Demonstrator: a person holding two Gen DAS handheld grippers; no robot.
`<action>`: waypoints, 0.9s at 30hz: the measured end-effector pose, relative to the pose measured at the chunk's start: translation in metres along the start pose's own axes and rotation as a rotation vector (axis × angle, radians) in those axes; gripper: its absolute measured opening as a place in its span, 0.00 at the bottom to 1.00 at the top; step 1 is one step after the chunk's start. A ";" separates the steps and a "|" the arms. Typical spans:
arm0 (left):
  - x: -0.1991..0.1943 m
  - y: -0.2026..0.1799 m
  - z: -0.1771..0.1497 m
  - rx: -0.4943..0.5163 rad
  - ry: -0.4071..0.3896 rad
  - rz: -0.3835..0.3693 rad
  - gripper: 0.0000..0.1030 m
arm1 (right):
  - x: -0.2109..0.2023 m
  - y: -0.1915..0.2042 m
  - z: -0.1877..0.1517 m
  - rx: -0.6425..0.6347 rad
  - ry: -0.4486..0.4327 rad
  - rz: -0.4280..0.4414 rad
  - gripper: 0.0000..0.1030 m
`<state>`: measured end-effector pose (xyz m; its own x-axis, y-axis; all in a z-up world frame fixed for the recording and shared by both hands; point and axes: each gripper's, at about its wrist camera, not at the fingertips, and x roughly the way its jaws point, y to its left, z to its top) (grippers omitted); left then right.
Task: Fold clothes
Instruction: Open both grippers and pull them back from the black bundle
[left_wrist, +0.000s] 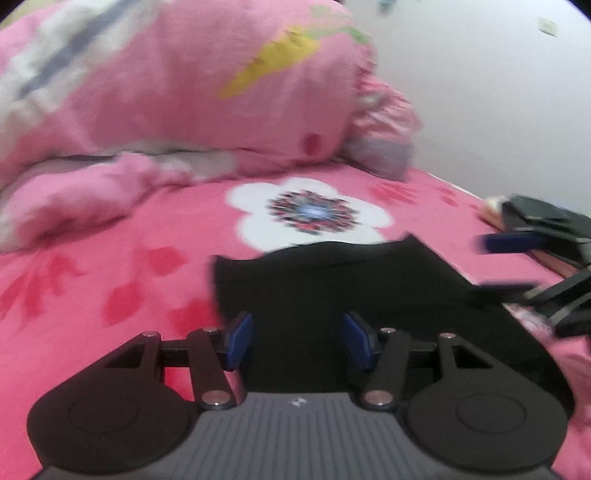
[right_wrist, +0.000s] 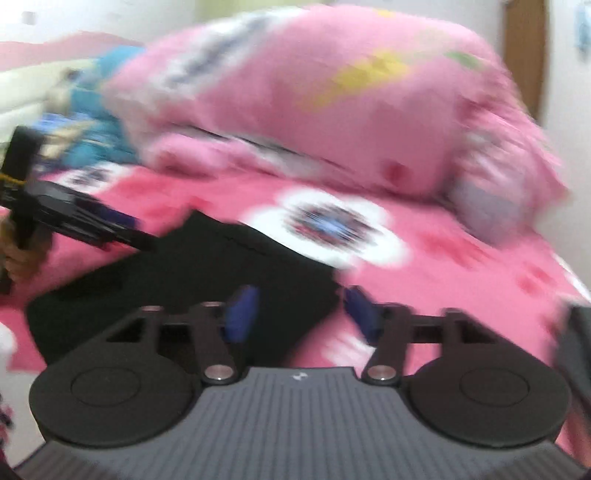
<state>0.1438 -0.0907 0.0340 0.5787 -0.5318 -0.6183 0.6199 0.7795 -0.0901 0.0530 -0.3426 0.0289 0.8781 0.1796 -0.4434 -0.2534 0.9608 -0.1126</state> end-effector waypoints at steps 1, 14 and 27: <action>0.008 -0.005 0.003 0.017 0.020 -0.014 0.55 | 0.015 0.013 0.004 -0.035 0.005 0.025 0.62; 0.037 0.019 0.016 -0.060 0.033 -0.047 0.54 | 0.076 -0.038 -0.003 0.073 0.118 -0.137 0.15; 0.066 0.072 0.047 -0.259 0.009 0.046 0.53 | 0.110 -0.075 -0.003 0.285 0.146 -0.035 0.01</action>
<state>0.2517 -0.0856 0.0235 0.5973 -0.4920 -0.6334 0.4364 0.8620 -0.2580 0.1671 -0.3960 -0.0141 0.8115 0.1326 -0.5691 -0.0814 0.9901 0.1145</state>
